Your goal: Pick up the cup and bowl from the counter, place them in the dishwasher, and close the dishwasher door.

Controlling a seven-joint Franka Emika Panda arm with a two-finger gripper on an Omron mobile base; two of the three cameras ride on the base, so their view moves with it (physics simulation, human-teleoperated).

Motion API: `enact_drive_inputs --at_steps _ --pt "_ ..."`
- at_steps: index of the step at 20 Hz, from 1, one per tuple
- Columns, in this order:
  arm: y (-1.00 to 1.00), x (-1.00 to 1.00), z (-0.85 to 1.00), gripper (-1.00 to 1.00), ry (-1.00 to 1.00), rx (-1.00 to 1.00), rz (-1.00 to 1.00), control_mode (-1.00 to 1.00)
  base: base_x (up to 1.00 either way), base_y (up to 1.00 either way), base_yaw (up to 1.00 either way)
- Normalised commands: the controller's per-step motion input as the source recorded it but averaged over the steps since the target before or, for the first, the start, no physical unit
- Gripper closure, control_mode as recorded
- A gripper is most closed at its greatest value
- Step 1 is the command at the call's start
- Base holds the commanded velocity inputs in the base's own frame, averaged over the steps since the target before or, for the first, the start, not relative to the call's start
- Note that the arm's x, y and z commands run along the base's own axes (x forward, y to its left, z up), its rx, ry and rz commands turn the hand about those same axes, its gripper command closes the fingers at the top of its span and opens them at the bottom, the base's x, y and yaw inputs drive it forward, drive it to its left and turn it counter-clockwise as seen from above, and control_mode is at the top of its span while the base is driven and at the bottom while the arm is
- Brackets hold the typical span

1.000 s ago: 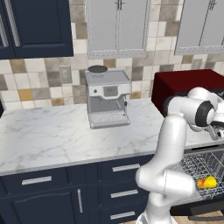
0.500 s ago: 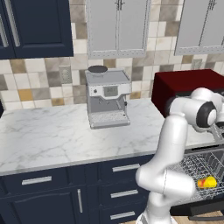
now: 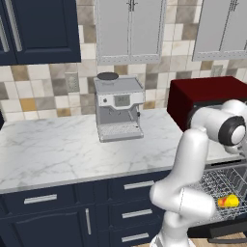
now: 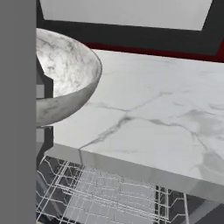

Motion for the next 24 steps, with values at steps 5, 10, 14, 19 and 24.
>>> enact_drive_inputs --at_steps 5,10,14,19,24 --pt "0.03 -0.68 0.00 1.00 -0.06 -0.03 0.00 -1.00 0.00 0.00 0.00" --pt "0.00 -0.61 0.00 1.00 -0.04 -0.01 0.00 -1.00 0.00 0.00 0.00" --pt "0.01 -0.38 -0.14 1.00 0.00 0.00 0.00 -1.00 0.00 0.00 0.00" --pt "0.04 -0.07 -0.39 1.00 0.00 0.00 0.00 -1.00 0.00 0.00 0.00" --pt "0.11 -0.04 -0.55 1.00 0.00 0.01 0.00 -1.00 0.00 0.00 0.00"
